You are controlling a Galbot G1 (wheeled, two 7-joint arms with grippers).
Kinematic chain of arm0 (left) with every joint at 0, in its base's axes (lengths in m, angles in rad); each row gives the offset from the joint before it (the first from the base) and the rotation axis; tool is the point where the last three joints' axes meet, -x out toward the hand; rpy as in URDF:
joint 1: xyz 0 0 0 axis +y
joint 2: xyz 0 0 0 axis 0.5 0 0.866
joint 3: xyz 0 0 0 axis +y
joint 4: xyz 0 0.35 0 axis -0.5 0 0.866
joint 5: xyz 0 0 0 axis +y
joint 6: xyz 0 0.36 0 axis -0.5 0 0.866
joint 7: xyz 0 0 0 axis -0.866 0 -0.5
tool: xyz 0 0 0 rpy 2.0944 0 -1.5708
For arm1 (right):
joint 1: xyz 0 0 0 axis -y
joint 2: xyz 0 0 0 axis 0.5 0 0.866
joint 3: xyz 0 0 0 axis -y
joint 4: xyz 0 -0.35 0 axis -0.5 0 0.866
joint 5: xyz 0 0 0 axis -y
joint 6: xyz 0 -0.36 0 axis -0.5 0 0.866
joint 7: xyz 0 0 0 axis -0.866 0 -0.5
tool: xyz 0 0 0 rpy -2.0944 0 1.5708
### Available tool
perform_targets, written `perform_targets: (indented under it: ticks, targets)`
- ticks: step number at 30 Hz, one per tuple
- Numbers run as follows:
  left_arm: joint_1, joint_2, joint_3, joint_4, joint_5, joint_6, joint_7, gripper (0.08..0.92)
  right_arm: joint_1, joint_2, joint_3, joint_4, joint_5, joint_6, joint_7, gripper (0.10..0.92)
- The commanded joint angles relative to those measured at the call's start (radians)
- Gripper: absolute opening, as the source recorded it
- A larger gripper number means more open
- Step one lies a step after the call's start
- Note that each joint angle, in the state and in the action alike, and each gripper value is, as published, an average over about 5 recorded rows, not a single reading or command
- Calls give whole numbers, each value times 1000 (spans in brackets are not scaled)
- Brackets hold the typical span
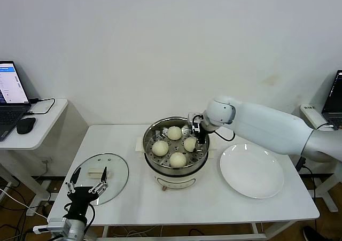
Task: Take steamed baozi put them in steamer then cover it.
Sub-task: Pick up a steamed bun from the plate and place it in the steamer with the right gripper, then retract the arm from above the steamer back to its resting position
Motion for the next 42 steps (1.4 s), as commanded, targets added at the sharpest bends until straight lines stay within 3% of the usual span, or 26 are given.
perform_targets:
  ticks: [1,4,9,13,17,21,27,32,42]
  targets:
    - [-4,0,3,4,10,2,3,823,33,-88,67,94,32,5,-4,818]
    - [-6,1,8,3,19,7,14,823,35,-154,111,176,81,3,42,822]
    - [-10,5,19,0,36,13,28,823,-103,-341,254,367,227,16,311,823]
    - [-15,1,23,4,36,11,30,823,-466,-486,556,500,267,89,547,823]
    - [-17,-4,28,8,40,2,31,823,-967,-517,956,586,247,249,714,822]
    - [-18,-17,31,28,65,-12,23,823,-1443,-365,1384,612,122,412,771,823]
    - [-18,-35,46,86,188,-47,12,823,-1824,-5,1785,631,-155,625,670,823]
    - [-22,-51,52,135,312,-79,3,823,-1975,242,1948,670,-159,696,600,822]
    - [-32,1,36,252,823,-88,-79,823,-2073,404,2045,670,-190,718,583,823]
